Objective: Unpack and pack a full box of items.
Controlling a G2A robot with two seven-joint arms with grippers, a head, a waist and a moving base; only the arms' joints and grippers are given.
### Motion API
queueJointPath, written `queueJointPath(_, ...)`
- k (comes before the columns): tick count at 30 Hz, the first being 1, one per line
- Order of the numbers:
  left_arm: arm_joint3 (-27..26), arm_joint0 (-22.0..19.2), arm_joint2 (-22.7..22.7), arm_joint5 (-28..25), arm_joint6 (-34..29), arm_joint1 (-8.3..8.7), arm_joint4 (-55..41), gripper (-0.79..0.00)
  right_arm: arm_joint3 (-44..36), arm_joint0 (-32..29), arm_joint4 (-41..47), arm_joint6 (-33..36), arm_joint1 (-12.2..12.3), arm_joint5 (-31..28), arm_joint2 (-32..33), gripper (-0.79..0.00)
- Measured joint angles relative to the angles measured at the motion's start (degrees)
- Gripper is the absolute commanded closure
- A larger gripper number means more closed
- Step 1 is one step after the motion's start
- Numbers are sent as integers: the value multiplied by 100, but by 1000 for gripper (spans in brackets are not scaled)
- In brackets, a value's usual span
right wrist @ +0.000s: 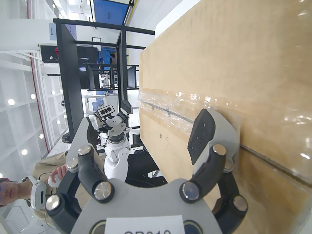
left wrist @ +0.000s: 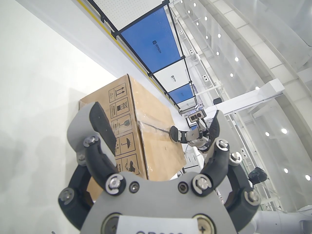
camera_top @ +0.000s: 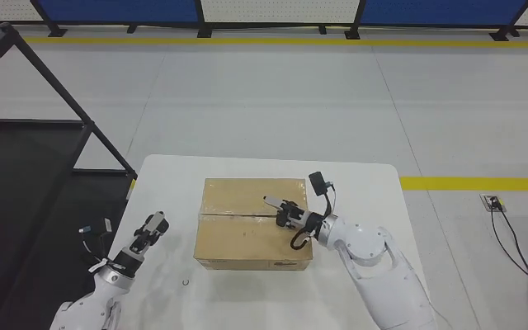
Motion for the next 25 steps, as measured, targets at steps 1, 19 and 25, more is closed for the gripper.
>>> queueJointPath(1,15,-18,6,-4,-8,4,7,-785,-121,-113,-13,-51,23,2,84,-785)
queueJointPath(19,365,-367,264,282,393,-12,159,-785,-1193,-1131,-74,-719,213,-1110,967,-785)
queueJointPath(25,364,-367,263,281,392,-12,159,-785,-1193,-1131,-74,-719,213,-1111,967,-785)
